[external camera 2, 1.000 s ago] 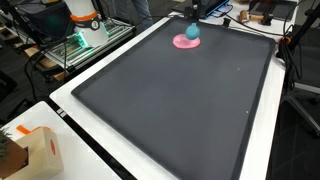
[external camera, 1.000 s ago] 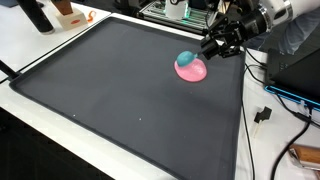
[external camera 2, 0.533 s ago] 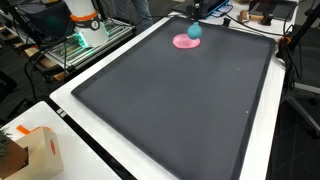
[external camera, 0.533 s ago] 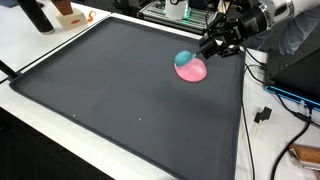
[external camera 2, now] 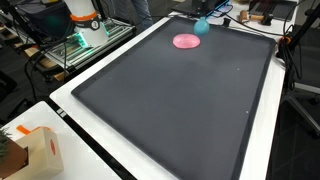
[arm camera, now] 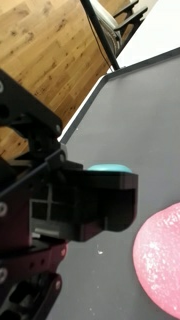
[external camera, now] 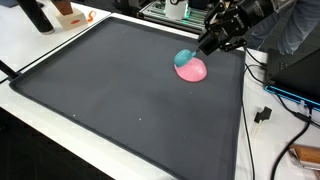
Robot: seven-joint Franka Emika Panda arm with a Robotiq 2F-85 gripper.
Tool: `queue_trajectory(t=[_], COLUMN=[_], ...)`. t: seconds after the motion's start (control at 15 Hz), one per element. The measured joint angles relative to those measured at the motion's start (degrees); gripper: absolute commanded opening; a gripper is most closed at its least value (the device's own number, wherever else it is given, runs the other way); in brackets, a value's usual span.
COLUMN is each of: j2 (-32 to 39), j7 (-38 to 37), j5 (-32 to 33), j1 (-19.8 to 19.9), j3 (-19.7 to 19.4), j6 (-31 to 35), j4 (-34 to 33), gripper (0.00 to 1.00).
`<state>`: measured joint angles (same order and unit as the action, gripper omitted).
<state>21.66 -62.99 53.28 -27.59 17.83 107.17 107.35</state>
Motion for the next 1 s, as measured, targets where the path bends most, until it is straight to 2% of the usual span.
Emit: queue_trajectory(t=[0.53,1.0], j2=[-7.8,-16.3], j7=[12.4,28.8], j5=[-13.9,-31.7], j1=[4.9,9.0], j3=[-0.1,-1.1], j6=[6.3,14.4], j4=[3.2,9.0], gripper=[0.26,0.26])
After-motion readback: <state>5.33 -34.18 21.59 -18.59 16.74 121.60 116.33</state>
